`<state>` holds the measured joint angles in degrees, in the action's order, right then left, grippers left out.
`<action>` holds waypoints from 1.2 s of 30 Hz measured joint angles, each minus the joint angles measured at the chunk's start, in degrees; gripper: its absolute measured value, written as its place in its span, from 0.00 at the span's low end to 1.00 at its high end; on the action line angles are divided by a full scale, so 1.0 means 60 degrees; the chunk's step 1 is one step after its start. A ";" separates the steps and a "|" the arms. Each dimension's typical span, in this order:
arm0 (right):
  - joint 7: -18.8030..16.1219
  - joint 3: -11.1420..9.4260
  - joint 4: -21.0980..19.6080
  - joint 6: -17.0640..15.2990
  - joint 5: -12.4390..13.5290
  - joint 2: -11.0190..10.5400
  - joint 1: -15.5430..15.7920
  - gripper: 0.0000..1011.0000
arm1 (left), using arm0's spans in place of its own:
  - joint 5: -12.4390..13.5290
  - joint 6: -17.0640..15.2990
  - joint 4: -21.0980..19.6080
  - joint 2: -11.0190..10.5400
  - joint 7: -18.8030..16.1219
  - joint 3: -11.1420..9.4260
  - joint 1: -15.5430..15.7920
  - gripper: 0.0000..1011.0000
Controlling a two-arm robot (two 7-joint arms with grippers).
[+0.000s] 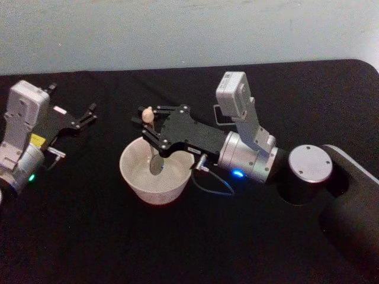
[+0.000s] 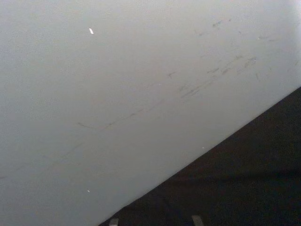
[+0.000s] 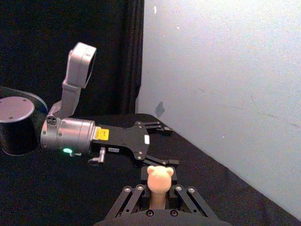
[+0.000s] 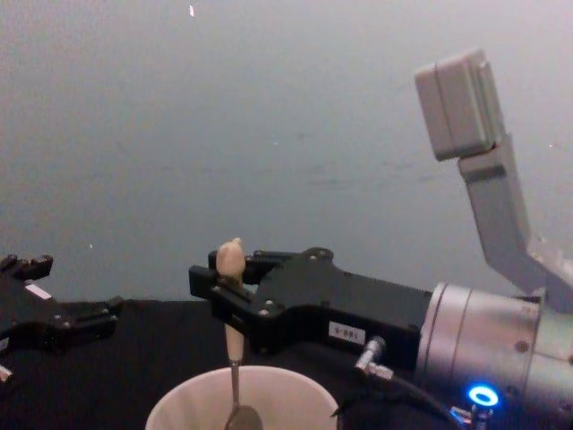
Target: Pick up the stirring spoon with one hand, stir inside the cup, then place it back in its original position.
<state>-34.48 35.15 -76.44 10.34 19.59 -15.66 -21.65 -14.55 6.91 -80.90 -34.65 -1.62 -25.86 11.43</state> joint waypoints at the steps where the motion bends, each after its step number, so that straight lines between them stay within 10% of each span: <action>1: 0.0000 0.0003 0.0052 0.0012 -0.0019 0.0023 -0.0017 0.21 | 0.0000 0.0000 0.0000 0.0000 0.0000 0.0000 0.0000 0.99; 36: 0.0121 -0.0398 -0.0236 -0.0079 -0.0178 -0.0238 0.0362 0.21 | 0.0000 0.0000 -0.0001 0.0000 0.0000 -0.0001 0.0000 0.99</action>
<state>-33.76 32.76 -77.86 9.86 18.52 -17.09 -19.48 -14.55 6.91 -80.90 -34.65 -1.62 -25.86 11.43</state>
